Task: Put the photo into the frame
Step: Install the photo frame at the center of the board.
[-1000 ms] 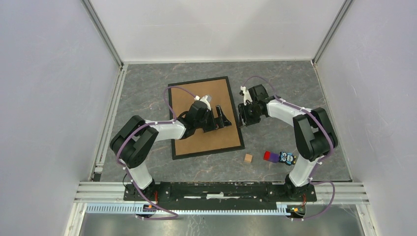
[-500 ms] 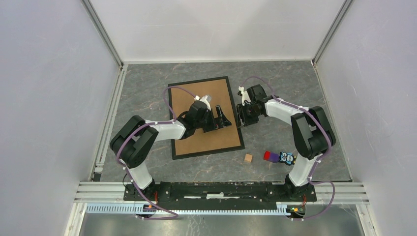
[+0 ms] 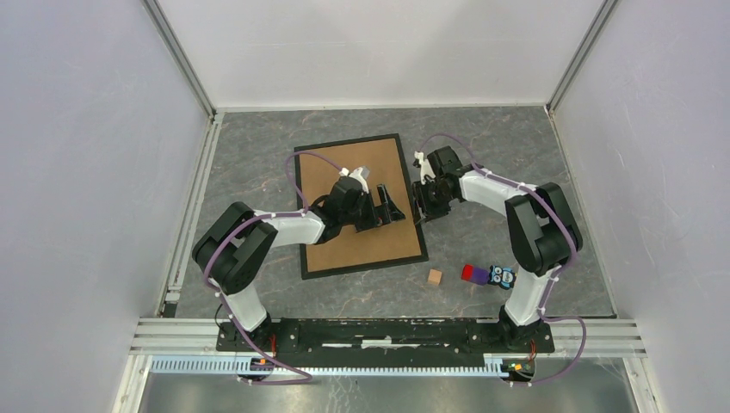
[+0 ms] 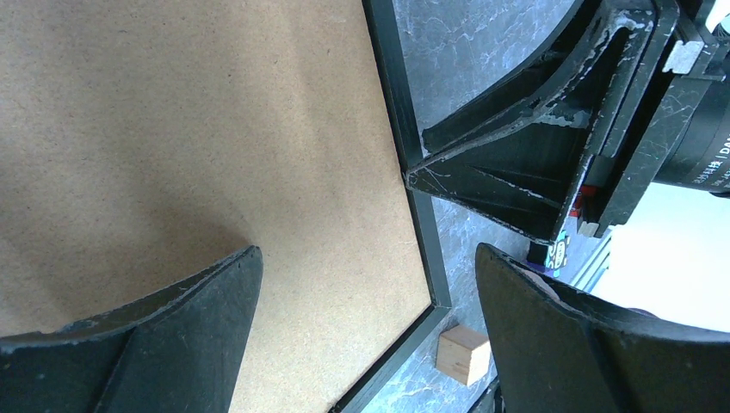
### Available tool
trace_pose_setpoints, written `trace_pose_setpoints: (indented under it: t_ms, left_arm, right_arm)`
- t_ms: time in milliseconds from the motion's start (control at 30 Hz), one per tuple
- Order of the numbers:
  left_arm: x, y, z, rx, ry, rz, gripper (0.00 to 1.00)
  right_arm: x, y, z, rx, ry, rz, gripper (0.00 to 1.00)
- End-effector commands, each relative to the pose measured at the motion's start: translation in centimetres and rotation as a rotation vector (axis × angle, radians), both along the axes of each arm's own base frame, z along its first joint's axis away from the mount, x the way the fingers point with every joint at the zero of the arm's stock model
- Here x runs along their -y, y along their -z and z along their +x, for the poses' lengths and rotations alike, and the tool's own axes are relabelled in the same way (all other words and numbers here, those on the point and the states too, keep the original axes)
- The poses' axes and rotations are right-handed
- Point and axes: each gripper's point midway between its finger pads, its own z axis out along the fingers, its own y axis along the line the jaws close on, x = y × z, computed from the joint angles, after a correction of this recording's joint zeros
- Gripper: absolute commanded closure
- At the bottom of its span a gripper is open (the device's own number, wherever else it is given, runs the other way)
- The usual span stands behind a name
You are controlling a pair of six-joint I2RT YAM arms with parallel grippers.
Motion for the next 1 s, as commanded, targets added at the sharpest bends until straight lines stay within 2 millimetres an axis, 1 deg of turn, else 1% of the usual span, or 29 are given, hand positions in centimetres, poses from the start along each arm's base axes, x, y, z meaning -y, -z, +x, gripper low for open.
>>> trace_pose_setpoints:
  t_ms: [0,100,167,333,433,500,533,600,700,767,833,900,967]
  left_arm:
    - [-0.6,0.9,-0.8,-0.054,-0.02,0.009,0.0]
    - [-0.7,1.0,-0.7,-0.059,-0.023,0.008,0.0]
    - [-0.7,1.0,-0.7,-0.061,-0.023,0.008,0.0]
    - [-0.7,1.0,-0.6,-0.064,-0.026,0.006,0.0]
    - [-0.9,1.0,-0.6,-0.064,-0.028,0.005,0.0]
    - [-1.0,1.0,-0.6,-0.062,-0.03,0.004,0.0]
    - [-1.0,1.0,-0.6,-0.06,-0.029,0.003,0.0]
    - [-1.0,0.9,-0.6,-0.058,-0.03,0.003,0.0]
    - [-1.1,0.7,-0.7,-0.042,-0.026,0.0,0.0]
    - [-1.1,0.1,-0.6,-0.014,-0.021,-0.012,0.0]
    - [-1.3,-0.8,-0.3,0.029,-0.026,-0.017,0.0]
    - [-1.3,-1.7,0.2,0.064,-0.031,-0.017,0.0]
    - [-1.0,-2.5,0.9,0.08,-0.042,-0.01,0.0]
  right_arm:
    - [3.5,3.9,-0.3,-0.056,0.028,-0.236,0.58]
    - [4.3,4.9,-0.9,-0.084,0.021,-0.299,0.58]
    - [4.5,5.5,-1.3,-0.1,0.015,-0.326,0.58]
    - [5.1,7.1,-1.7,-0.109,0.006,-0.467,0.58]
    - [4.8,8.1,-2.0,-0.116,-0.022,-0.529,0.58]
    - [4.0,8.3,-2.1,-0.122,-0.037,-0.492,0.57]
    - [3.5,7.7,-1.9,-0.116,-0.035,-0.455,0.56]
    - [2.3,5.7,-0.8,-0.066,-0.015,-0.341,0.55]
    - [1.1,1.1,1.4,0.044,0.038,-0.152,0.51]
    - [0.6,-1.7,2.9,0.122,0.066,-0.057,0.47]
    - [0.2,-3.7,4.5,0.187,0.089,0.008,0.41]
    - [-0.4,-5.1,6.5,0.244,0.118,0.079,0.36]
    - [-0.9,-6.1,8.7,0.284,0.164,0.142,0.35]
